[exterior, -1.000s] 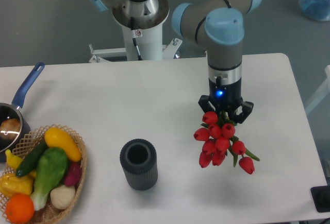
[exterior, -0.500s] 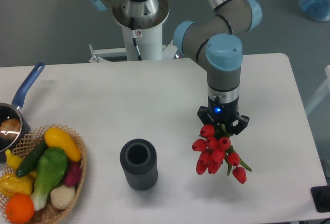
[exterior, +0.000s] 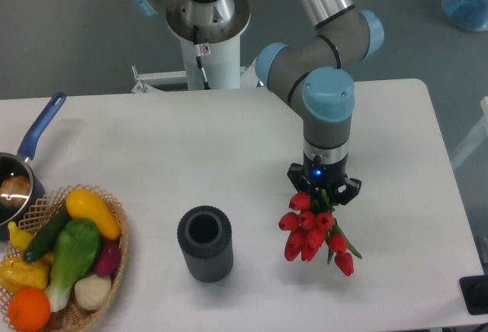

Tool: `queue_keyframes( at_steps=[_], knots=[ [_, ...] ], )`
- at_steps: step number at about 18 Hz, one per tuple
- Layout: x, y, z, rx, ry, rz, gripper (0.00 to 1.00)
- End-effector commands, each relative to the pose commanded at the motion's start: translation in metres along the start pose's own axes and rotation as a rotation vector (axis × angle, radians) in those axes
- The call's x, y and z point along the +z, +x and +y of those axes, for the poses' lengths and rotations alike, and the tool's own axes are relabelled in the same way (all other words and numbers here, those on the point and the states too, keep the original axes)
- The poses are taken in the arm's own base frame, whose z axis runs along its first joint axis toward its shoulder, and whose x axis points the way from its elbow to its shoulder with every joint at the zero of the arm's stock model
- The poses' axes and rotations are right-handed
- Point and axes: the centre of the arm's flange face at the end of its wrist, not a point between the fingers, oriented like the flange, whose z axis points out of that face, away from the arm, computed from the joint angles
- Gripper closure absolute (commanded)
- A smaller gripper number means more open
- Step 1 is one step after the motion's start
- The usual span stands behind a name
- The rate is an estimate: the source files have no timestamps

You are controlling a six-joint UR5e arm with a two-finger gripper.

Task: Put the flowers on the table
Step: 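Lower the held tulip bouquet onto the table beside the grey cylinder, then open the gripper to release the tulip stems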

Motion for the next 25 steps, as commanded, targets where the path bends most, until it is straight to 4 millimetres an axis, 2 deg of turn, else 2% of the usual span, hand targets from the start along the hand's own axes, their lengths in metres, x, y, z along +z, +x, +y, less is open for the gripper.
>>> queue_keyframes(
  at_steps=[7, 16, 19, 21, 22, 25],
  knots=[
    [0.028, 0.005, -0.006, 0.014, -0.008, 0.041, 0.59],
    [0.028, 0.004, -0.007, 0.008, -0.007, 0.04, 0.57],
    [0.023, -0.002, -0.009, 0.006, 0.003, 0.026, 0.19],
    [0.017, -0.007, -0.009, 0.0, 0.009, 0.015, 0.05],
    [0.016, -0.007, -0.009, 0.0, 0.01, 0.014, 0.01],
    [0.009, -0.008, -0.009, -0.043, 0.014, 0.005, 0.0]
  ],
)
